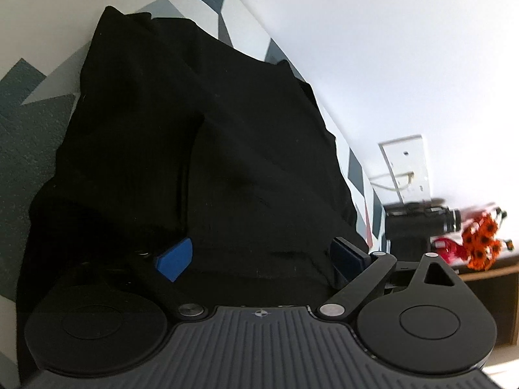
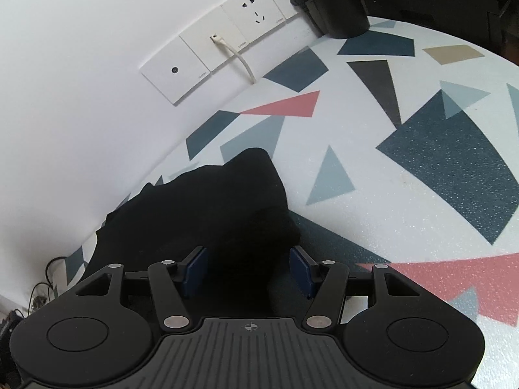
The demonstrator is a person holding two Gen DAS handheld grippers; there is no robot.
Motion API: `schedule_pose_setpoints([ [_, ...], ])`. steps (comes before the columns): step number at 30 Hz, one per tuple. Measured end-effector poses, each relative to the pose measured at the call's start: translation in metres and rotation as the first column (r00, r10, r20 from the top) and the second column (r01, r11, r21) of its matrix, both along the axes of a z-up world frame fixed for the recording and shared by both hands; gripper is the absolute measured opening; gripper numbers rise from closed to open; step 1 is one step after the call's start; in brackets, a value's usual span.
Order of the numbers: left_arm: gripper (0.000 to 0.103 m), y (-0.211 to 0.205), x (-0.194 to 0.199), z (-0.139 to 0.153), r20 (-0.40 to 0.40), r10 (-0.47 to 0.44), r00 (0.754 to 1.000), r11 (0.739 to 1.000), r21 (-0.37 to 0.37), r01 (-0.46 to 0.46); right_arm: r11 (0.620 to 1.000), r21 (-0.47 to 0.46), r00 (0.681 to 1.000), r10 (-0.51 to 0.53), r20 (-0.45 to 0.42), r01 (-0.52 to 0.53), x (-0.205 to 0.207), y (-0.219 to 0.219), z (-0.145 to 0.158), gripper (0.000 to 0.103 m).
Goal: Fold clothes
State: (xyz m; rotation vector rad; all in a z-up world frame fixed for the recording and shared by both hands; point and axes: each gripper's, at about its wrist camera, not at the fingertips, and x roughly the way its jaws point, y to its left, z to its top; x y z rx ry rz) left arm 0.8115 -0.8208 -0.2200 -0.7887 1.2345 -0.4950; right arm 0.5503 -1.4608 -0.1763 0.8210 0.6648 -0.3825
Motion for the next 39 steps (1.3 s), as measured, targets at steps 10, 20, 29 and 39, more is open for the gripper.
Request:
schedule_pose_setpoints([
  [10,0.085,-0.003,0.002,0.004,-0.066,0.108,0.992,0.993,0.047,-0.105,0.998,0.0,0.998,0.06,0.029,-0.06,0.013,0.009,-0.004,0.053],
  [20,0.077,-0.017,0.011,0.013,0.061,0.072,0.996,0.979,0.186,-0.082,0.997,0.05,0.997,0.05,0.054,-0.053,0.006,0.004,-0.008,0.053],
  [29,0.006,-0.026,0.0,0.026,0.122,-0.015,0.992,0.981,0.196,-0.01,0.973,-0.182,0.989,0.141,-0.034,-0.145,0.021,0.017,-0.005,0.053],
  [39,0.006,-0.006,0.01,0.079,0.294,-0.08,0.952,0.966,0.259,0.001,0.947,-0.245,0.977,0.19,-0.097,-0.209,0.037,0.031,-0.005,0.054],
])
